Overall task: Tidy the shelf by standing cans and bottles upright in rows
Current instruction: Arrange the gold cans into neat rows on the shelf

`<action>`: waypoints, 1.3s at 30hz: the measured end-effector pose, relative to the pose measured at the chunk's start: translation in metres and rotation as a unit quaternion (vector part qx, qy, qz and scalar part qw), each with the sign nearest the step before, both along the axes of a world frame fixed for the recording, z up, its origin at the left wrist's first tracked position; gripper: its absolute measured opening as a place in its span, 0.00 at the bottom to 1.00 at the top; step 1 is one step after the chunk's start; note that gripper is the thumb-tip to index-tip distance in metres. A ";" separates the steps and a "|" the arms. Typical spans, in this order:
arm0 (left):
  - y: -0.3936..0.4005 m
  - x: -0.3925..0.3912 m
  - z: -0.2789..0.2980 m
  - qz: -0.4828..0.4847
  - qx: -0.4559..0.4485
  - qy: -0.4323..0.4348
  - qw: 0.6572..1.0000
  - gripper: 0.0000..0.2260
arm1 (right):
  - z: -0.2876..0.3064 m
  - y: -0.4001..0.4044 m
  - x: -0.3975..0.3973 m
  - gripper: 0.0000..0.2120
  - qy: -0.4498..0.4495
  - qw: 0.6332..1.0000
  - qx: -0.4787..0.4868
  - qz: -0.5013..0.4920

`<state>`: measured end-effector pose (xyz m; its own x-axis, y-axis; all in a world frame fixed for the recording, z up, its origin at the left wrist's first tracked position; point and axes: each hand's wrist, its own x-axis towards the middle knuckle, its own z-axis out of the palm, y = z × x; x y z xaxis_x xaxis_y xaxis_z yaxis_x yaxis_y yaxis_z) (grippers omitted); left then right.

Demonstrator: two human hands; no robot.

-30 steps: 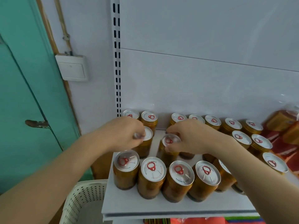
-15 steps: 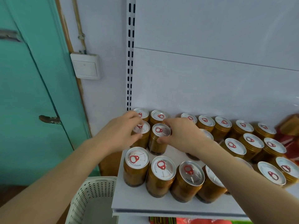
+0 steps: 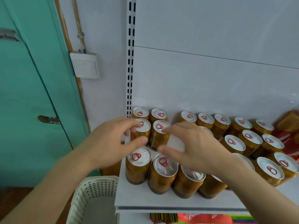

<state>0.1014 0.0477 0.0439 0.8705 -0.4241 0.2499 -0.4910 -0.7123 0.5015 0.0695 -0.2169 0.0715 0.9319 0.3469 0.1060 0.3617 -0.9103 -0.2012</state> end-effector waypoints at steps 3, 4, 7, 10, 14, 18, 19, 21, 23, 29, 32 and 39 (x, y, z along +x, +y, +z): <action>0.011 -0.023 -0.008 -0.037 0.039 0.052 0.997 0.33 | 0.003 0.004 -0.031 0.40 0.051 0.994 -0.084 0.043; 0.012 -0.026 -0.013 -0.047 0.050 0.053 0.996 0.33 | 0.000 0.007 -0.036 0.41 0.062 0.991 -0.111 0.049; 0.008 -0.030 -0.028 -0.052 0.069 0.028 0.996 0.28 | -0.009 0.013 -0.041 0.35 0.062 0.990 -0.125 0.038; 0.005 -0.027 -0.037 -0.033 0.045 0.012 0.998 0.25 | -0.014 0.017 -0.036 0.33 0.050 0.993 -0.108 -0.003; -0.005 -0.020 -0.043 -0.008 0.025 -0.007 1.000 0.25 | -0.021 0.025 -0.023 0.32 0.041 0.992 -0.093 -0.075; -0.014 -0.018 -0.049 0.026 0.036 -0.020 0.999 0.24 | -0.026 0.031 -0.012 0.29 0.038 0.988 -0.084 -0.127; -0.015 -0.019 -0.050 0.037 0.039 -0.024 0.998 0.24 | -0.027 0.032 -0.011 0.29 0.037 0.987 -0.082 -0.134; -0.018 -0.020 -0.051 0.051 0.044 -0.026 0.997 0.24 | -0.029 0.034 -0.007 0.29 0.034 0.987 -0.074 -0.139; -0.020 -0.020 -0.052 0.056 0.048 -0.026 0.997 0.24 | -0.031 0.032 -0.005 0.30 0.029 0.988 -0.064 -0.137; -0.024 -0.025 -0.059 0.071 0.050 -0.029 0.996 0.27 | -0.035 0.018 -0.010 0.34 0.006 0.995 -0.019 -0.100; -0.035 -0.038 -0.052 0.076 0.014 -0.101 0.992 0.26 | -0.025 -0.012 -0.026 0.33 -0.023 0.995 0.010 -0.100; -0.097 -0.080 -0.056 0.021 -0.005 -0.159 0.987 0.23 | -0.032 -0.076 -0.086 0.20 -0.121 0.982 0.019 -0.142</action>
